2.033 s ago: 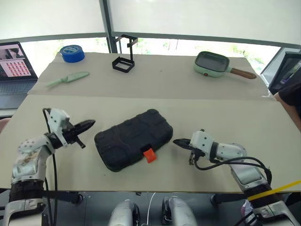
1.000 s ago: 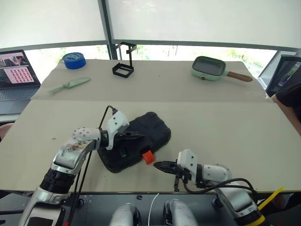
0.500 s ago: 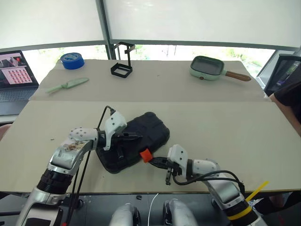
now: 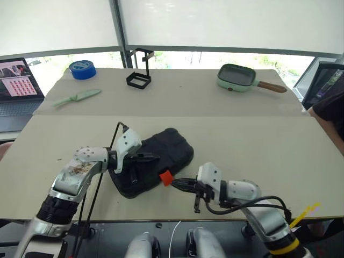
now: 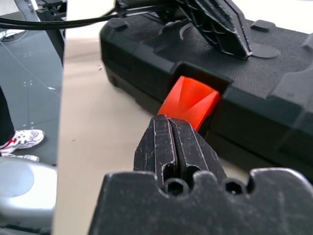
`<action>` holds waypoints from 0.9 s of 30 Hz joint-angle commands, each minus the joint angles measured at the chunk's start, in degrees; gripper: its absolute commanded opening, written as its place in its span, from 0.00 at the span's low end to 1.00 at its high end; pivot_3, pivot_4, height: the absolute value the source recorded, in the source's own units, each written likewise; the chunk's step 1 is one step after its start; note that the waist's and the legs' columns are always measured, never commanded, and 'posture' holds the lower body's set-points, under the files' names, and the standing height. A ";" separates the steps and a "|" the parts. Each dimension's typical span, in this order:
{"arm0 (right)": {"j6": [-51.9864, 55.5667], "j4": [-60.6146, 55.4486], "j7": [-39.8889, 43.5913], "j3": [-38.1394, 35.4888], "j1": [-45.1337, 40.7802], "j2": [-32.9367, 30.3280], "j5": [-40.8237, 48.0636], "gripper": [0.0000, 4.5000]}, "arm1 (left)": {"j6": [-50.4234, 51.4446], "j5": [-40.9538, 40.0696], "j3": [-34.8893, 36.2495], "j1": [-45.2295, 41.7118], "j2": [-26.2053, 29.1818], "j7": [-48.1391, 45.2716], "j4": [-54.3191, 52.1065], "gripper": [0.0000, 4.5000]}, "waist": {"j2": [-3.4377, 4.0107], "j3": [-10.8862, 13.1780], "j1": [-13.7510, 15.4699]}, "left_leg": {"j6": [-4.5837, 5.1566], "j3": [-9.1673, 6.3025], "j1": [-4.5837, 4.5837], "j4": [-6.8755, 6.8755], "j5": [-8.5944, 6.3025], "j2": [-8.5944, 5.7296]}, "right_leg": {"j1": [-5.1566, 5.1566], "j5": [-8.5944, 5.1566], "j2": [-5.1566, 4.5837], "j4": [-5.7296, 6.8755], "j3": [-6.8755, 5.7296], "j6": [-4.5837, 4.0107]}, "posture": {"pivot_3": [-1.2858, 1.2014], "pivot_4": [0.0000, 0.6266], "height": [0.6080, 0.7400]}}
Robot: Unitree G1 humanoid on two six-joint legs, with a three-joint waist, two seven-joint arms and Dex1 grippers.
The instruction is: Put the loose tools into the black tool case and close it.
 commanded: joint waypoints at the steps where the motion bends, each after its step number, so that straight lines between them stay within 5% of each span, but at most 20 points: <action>1: -1.51 4.47 -0.65 1.35 -3.13 1.01 -2.74 0.01 | 4.02 0.99 -2.07 2.78 1.92 -0.71 2.47 0.01 | 0.00 0.00 -0.04 | 0.00 0.00 -0.01 0.00 0.00 0.00 | -0.01 -0.04 0.00 0.00 0.00 -0.06 | 0.52 0.24 1.00; 12: -3.45 8.08 -2.21 0.68 -6.72 5.96 -3.55 0.01 | 4.47 0.99 -2.17 3.92 1.03 1.45 1.90 0.01 | 0.03 0.01 -0.30 | -0.12 0.00 -0.02 -0.03 0.04 0.05 | -0.04 -0.03 0.01 0.02 0.01 -0.06 | 0.52 0.24 1.00; 27: 7.39 0.09 -0.22 -2.74 -8.28 6.04 3.73 0.01 | 5.10 1.00 -2.84 4.86 0.81 2.44 2.06 0.01 | 0.08 0.05 -0.32 | -0.23 0.00 -0.07 -0.07 0.01 0.10 | -0.15 -0.05 -0.01 0.02 0.01 -0.10 | 0.52 0.24 1.00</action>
